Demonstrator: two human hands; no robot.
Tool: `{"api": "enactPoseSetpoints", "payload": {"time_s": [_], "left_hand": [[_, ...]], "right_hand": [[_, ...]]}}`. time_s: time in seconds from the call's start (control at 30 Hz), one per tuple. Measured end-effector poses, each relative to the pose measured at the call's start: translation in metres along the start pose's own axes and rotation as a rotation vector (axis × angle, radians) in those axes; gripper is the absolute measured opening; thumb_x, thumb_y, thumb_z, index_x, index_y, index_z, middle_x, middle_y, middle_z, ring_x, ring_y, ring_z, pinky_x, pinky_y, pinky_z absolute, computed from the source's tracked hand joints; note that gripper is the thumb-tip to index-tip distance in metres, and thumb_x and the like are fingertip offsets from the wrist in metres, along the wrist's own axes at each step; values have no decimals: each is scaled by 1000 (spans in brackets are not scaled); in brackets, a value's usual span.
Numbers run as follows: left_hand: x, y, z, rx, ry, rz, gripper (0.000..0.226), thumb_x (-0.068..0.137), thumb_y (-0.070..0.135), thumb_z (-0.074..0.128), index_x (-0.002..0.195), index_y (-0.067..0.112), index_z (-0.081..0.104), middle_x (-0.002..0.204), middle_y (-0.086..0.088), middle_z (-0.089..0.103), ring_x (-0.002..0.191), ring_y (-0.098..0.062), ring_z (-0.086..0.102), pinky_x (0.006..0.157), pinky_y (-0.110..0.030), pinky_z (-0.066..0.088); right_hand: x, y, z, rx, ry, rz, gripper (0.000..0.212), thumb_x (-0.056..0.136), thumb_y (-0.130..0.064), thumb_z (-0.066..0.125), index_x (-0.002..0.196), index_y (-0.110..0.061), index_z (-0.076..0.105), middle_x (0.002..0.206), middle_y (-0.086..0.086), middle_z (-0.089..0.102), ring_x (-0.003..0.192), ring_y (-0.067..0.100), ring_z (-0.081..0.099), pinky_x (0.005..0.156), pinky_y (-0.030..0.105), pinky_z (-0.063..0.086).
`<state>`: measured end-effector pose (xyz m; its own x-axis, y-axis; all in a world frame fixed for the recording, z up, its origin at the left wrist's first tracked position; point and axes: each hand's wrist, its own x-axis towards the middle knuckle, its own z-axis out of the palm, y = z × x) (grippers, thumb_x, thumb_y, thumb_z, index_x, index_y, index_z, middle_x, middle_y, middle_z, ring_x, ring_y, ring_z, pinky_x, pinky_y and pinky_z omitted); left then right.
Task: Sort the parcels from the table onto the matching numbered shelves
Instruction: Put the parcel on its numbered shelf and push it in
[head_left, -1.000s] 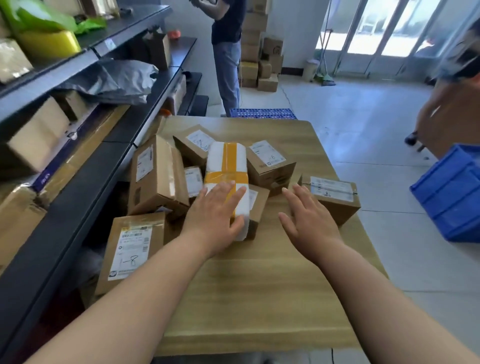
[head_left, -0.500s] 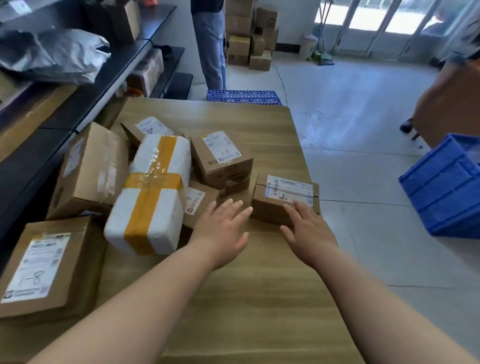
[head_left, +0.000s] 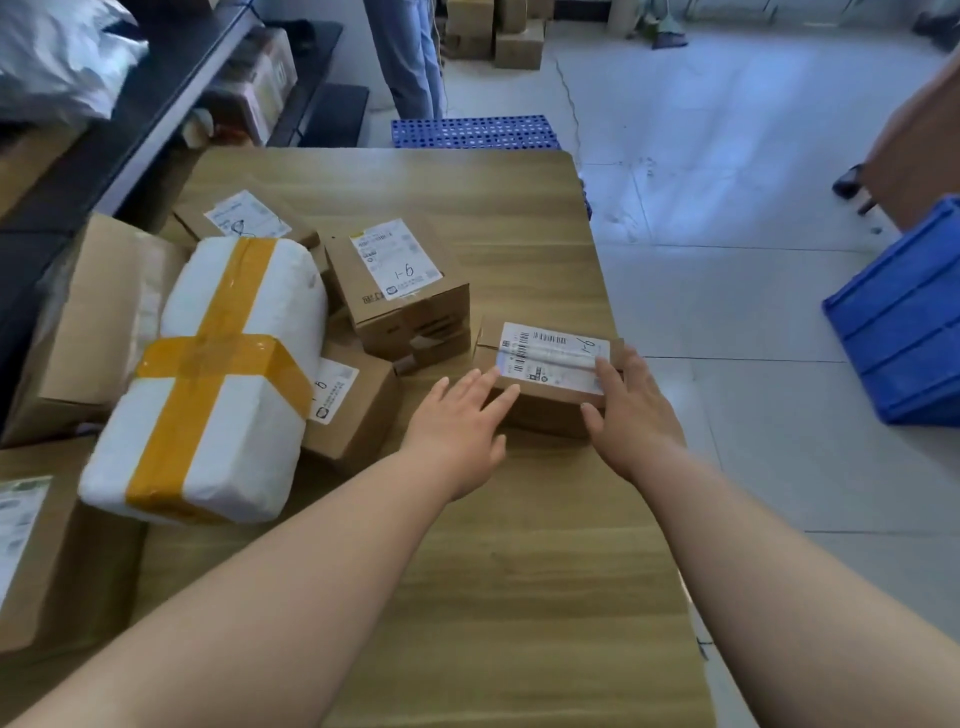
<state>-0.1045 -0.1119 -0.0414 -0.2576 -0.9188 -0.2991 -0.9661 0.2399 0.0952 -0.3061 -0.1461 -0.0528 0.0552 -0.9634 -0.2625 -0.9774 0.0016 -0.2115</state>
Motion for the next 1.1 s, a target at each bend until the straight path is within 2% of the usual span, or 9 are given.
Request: {"api": "enactPoseSetpoints", "payload": {"time_s": [0.13,0.3,0.37,0.47,0.53,0.63,0.77,0.87,1.1], "left_hand": [[12,5,6,39,-19,5,64,100,40,33,154,29,1,162,1,-6,149,-18,-4,121,-42,4],[9,3,8,19,0,-1,66,99,38,37,154,30,1,162,0,-5,149,-19,-5,121,-40,1],[5,0,9,15,-10,-17,66,99,37,37,154,30,0,162,0,-7,149,-18,-7,120,-39,-1],[0,-7,10,18,-21,-5,66,99,33,36,153,31,-1,162,2,-10,148,-17,-10,121,-40,0],[-3,-12,9,25,-16,11,65,99,31,35,153,32,0,162,2,-9,149,-18,-9,121,-40,1],[-7,-17,14,23,-10,7,64,99,30,35,153,34,0,162,2,-7,149,-21,-8,121,-42,3],[-14,-18,25,-153,-72,-154,68,98,34,38,150,46,-4,159,0,-23,146,-32,-17,121,-47,7],[-23,-13,31,-330,-86,-183,75,96,30,45,152,39,-5,156,-3,-30,147,-27,-15,121,-43,10],[-45,-11,37,-455,-31,-107,81,93,14,48,154,25,-4,158,4,-24,147,-14,-16,121,-33,9]], "right_hand": [[3,0,9,275,-102,105,67,98,-40,42,153,-28,7,162,3,-5,146,32,13,116,49,25],[-30,-22,24,493,-75,-5,65,97,-27,50,153,-19,16,159,5,13,145,22,18,115,32,17],[-52,-32,31,515,-124,-90,66,96,-27,52,152,-17,19,157,4,21,143,18,23,116,31,20],[-72,-38,35,366,-185,-199,58,95,-34,51,148,-26,30,141,-4,49,127,16,48,104,33,40],[-71,-41,27,335,-46,-237,47,94,-29,52,140,-25,45,125,-4,62,113,19,58,93,33,46],[-43,-38,17,427,176,-189,42,91,-19,57,133,-15,53,132,3,54,119,25,52,96,34,42],[-15,-42,15,492,-83,-9,67,94,-29,56,151,-20,24,158,3,19,143,21,23,114,35,24],[-23,-52,28,678,-100,28,66,93,-26,58,150,-19,25,148,4,36,133,20,37,106,30,31],[-54,-46,47,706,-166,32,61,91,-37,60,144,-18,36,127,4,54,103,13,56,89,31,48]]}}
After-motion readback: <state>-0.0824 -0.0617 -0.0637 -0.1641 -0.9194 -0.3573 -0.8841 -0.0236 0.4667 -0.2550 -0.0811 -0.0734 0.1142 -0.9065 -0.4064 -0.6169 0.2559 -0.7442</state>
